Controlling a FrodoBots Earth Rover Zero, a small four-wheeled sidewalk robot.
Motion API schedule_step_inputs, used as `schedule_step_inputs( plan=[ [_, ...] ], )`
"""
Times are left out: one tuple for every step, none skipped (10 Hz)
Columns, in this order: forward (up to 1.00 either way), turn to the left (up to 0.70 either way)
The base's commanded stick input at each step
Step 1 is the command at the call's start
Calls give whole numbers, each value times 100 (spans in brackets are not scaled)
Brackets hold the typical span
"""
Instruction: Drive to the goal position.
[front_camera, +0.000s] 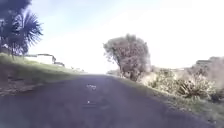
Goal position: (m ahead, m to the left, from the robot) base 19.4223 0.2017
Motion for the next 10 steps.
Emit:
schedule_step_inputs(
  plan=[
    [100, 27],
    [100, 22],
    [100, 5],
    [100, 0],
    [100, 0],
    [100, 0],
    [100, 0],
    [100, 0],
    [100, 0],
    [100, 0]
  ],
)
